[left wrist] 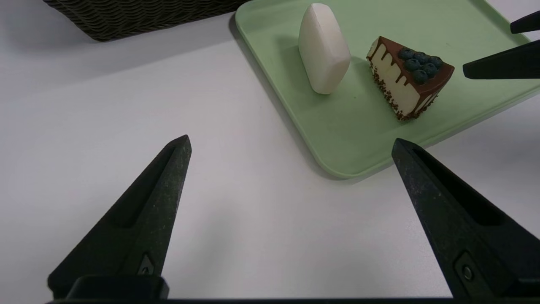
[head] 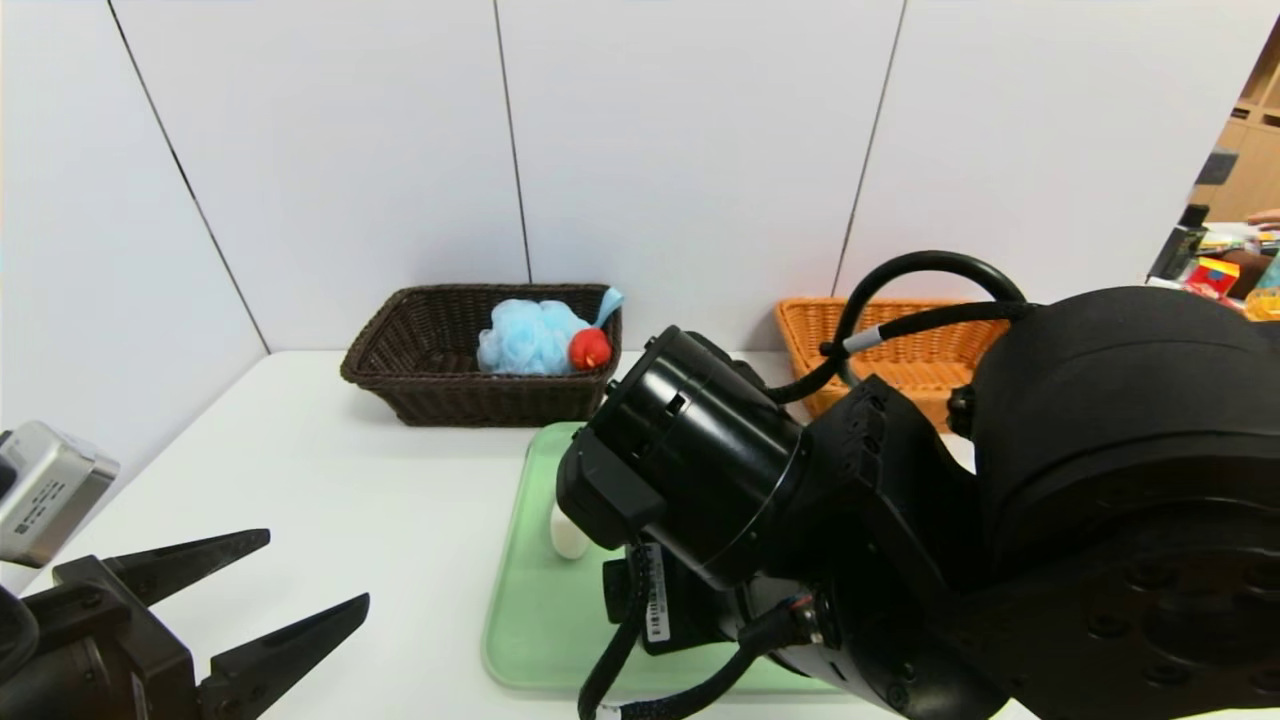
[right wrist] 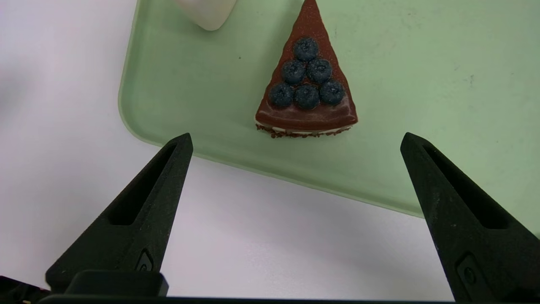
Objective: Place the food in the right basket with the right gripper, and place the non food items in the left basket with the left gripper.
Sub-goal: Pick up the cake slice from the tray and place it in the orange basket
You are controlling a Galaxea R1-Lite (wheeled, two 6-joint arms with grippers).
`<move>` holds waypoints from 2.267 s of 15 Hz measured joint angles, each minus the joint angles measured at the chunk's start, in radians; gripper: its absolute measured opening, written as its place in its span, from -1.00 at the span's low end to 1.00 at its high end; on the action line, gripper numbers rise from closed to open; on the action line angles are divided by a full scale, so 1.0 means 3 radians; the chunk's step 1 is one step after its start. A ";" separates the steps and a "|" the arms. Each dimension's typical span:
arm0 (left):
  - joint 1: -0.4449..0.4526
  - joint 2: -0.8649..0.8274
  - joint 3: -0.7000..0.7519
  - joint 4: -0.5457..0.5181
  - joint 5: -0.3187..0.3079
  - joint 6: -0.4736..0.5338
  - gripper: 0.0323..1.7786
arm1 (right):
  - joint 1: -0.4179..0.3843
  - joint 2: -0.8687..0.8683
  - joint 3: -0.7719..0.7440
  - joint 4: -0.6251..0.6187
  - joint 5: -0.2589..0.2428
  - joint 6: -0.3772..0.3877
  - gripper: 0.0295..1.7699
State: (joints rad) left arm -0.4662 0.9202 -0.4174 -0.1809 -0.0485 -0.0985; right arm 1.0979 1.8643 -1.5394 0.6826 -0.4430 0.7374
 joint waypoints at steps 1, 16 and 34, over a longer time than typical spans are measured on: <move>0.0000 -0.0003 -0.0001 0.0000 0.0000 -0.0001 0.90 | 0.0006 0.0017 -0.0014 0.0003 0.0000 0.0013 0.92; 0.0000 -0.0032 0.0005 -0.0001 0.0002 0.0000 0.90 | -0.0178 0.0303 -0.0045 -0.0061 0.0069 -0.0034 0.92; 0.0000 -0.0016 0.0000 -0.0004 0.0004 -0.0006 0.90 | -0.0340 0.0699 -0.0126 -0.0157 0.0235 -0.0058 0.92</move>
State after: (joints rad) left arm -0.4662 0.9153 -0.4174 -0.1821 -0.0474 -0.1004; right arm 0.9957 2.0738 -1.5770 0.6355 -0.3723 0.7200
